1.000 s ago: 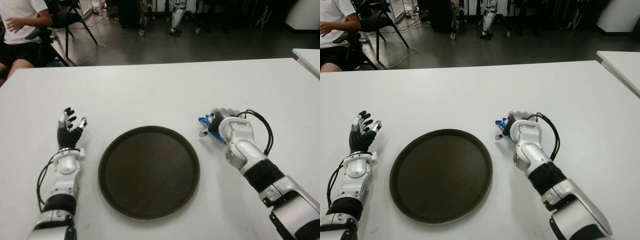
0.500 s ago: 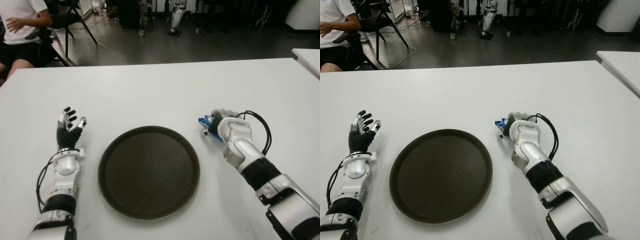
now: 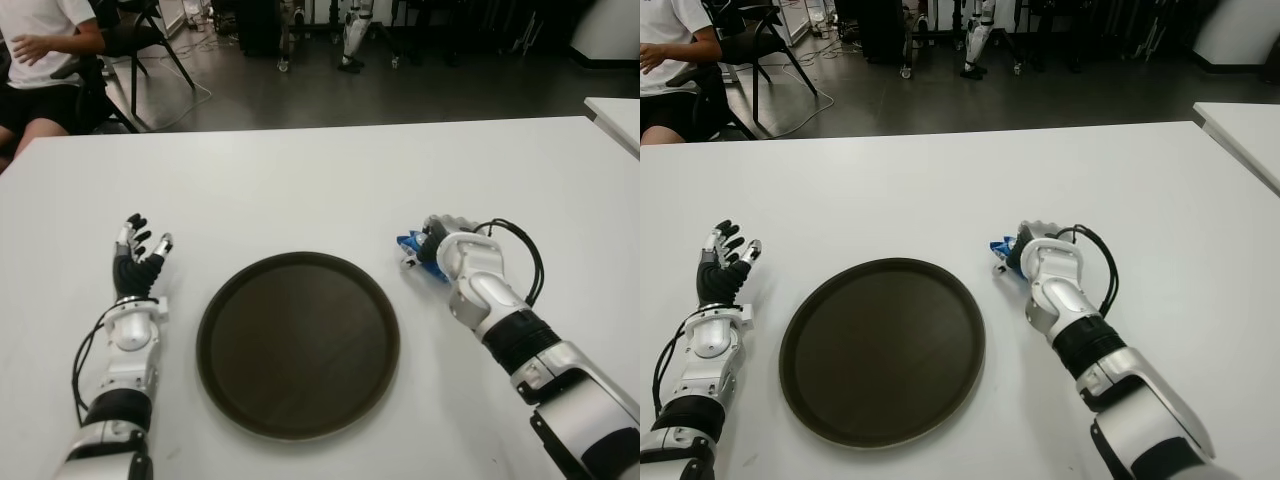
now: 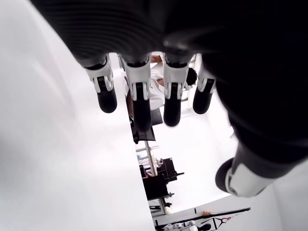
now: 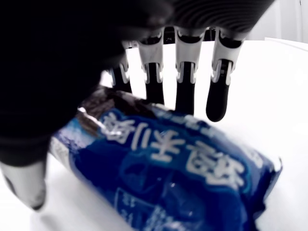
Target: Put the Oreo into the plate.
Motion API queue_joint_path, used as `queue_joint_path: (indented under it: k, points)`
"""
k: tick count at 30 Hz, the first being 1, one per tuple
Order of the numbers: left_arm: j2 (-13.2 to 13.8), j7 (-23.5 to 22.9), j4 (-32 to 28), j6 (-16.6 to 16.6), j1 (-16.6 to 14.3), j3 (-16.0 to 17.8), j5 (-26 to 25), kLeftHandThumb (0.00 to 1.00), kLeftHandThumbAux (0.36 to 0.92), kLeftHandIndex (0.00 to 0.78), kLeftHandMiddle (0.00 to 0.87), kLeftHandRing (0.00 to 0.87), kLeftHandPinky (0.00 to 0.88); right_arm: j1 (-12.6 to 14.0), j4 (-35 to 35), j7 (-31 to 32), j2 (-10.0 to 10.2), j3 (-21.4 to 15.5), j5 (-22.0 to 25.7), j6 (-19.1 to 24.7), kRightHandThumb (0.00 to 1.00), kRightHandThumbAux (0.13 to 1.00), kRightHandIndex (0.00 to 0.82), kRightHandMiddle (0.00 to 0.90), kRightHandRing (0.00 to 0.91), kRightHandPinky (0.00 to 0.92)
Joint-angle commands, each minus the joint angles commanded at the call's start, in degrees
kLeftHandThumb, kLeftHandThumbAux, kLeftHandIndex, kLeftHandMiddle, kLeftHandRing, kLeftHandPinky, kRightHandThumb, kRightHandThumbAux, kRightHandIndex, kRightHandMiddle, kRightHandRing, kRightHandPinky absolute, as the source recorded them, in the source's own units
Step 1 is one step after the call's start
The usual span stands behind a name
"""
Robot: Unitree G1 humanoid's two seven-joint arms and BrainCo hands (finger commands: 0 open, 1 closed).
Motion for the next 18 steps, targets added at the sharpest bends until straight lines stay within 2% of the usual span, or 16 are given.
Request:
queue_joint_path:
  k: [3, 8, 14, 18]
  points:
    - [-0.14, -0.04, -0.68, 0.52, 0.21, 0.03, -0.16, 0.254, 0.642, 0.068, 0.133, 0.101, 0.036, -0.33, 1.59, -0.59, -0.43, -0.10, -0.06, -0.19, 0.000, 0.531, 0.277, 0.230, 0.154, 0.014]
    - [-0.16, -0.13, -1.21, 1.13, 0.35, 0.10, -0.24, 0.254, 0.634, 0.064, 0.120, 0.087, 0.029, -0.23, 2.91, -2.77, -1.19, -0.47, -0.17, -0.73, 0.000, 0.546, 0.220, 0.198, 0.154, 0.009]
    - [0.03, 0.34, -1.73, 2.02, 0.46, -0.16, 0.44, 0.239, 0.646, 0.063, 0.127, 0.097, 0.038, -0.17, 4.33, -4.04, -2.18, -0.99, 0.14, -0.87, 0.000, 0.541, 0.269, 0.212, 0.155, 0.000]
    - [0.17, 0.36, -1.78, 2.15, 0.46, -0.13, 0.58, 0.234, 0.651, 0.060, 0.116, 0.089, 0.035, 0.32, 3.71, -4.61, -2.84, -1.53, 0.51, -0.88, 0.000, 0.547, 0.339, 0.248, 0.159, 0.000]
